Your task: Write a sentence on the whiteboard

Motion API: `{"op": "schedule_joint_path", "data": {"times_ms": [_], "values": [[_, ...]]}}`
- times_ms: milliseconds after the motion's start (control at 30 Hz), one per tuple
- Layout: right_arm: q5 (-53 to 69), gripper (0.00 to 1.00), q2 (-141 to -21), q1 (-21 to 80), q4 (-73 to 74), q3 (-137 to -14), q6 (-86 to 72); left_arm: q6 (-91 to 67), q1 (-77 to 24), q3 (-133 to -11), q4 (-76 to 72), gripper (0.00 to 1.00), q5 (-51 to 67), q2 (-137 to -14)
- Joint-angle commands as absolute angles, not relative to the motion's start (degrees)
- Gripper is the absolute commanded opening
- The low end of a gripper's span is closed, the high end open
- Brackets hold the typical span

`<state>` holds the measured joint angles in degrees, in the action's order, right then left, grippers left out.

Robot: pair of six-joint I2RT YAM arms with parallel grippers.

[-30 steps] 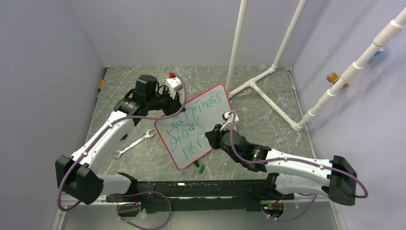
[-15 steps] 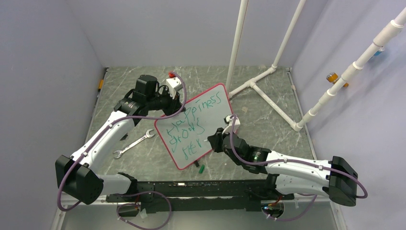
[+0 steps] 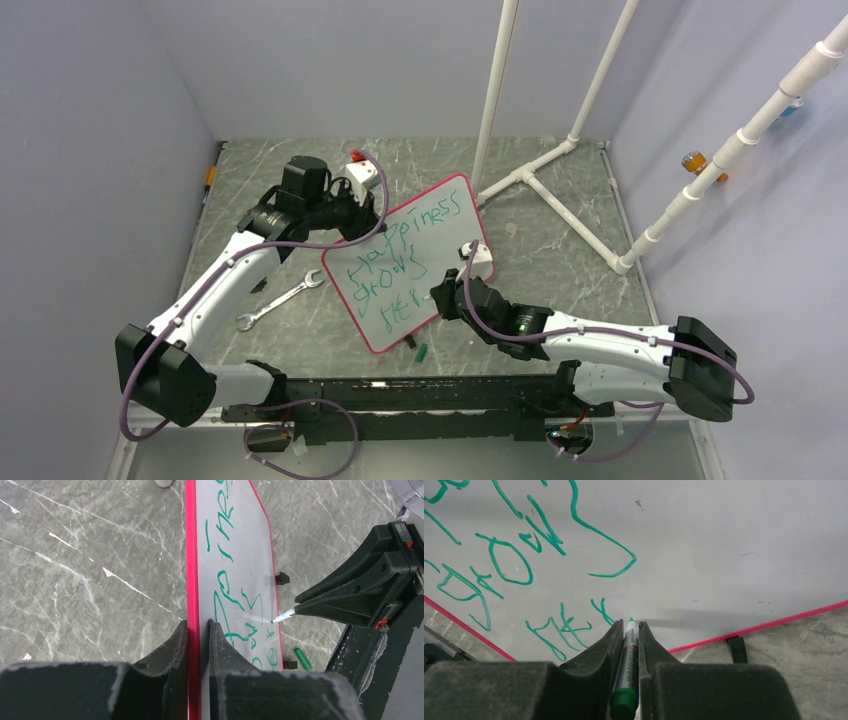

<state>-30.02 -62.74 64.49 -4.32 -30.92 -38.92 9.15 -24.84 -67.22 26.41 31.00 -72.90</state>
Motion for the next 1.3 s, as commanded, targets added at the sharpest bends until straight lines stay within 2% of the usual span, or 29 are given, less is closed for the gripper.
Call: {"op": "schedule_joint_path", "data": {"times_ms": [0, 400, 1267], "values": [[-33.3, 0.00, -63.3, 64.1, -5.8, -34.0, -38.8, 12.6, -24.9, -68.9, 24.9, 0.00, 28.3, -72.5], [-35.5, 0.00, -63.1, 63.1, -2.5, -36.6, -38.2, 12.5, -24.8, -68.8, 24.7, 0.00, 28.5, -72.5], [-29.4, 0.00, -65.7, 63.9, -6.5, -33.8, -39.3, 12.5, -24.7, -68.7, 24.8, 0.00, 28.3, -72.2]]}}
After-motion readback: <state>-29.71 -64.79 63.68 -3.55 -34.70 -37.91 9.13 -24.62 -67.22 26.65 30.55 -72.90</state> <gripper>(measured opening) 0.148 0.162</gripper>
